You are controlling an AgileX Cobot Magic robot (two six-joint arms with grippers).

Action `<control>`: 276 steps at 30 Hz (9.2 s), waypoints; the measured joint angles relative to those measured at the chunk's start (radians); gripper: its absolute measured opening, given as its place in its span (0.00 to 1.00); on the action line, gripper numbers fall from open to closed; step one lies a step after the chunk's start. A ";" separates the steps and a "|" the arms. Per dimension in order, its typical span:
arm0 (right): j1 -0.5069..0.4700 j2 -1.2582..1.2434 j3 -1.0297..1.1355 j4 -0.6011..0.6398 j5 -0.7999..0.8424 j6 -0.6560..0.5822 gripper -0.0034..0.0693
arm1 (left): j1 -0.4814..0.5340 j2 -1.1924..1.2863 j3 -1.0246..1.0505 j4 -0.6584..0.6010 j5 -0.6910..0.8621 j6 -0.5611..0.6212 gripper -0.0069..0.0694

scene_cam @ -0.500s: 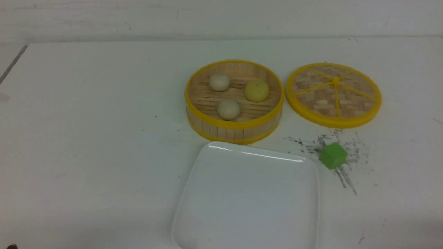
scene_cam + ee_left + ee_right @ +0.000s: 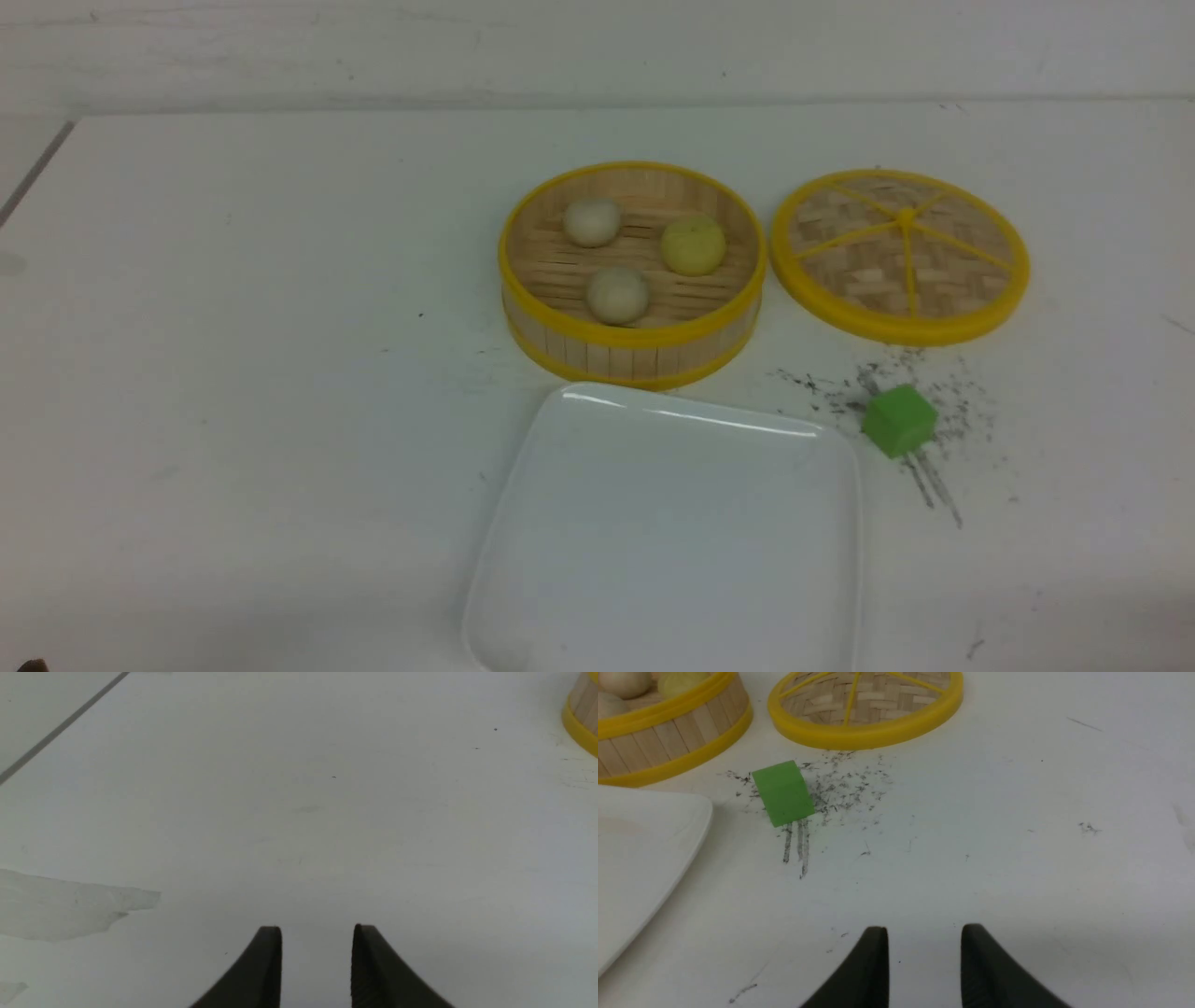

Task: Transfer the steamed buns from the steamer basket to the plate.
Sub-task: Use the right arm to grab the steamed stuffed bun that is closest to it, then use the right arm to put the steamed stuffed bun into the plate

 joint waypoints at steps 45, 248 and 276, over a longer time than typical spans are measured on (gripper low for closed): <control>0.000 0.000 -0.210 0.083 0.055 -0.006 0.38 | 0.000 0.000 0.000 0.000 0.000 0.000 0.41; 0.331 2.361 -2.820 0.090 0.848 -0.432 0.06 | 0.000 0.591 -0.660 -0.543 0.059 0.368 0.41; 0.457 1.577 -1.365 0.227 0.789 -0.274 0.07 | -0.002 0.591 -0.670 -0.587 0.031 0.416 0.41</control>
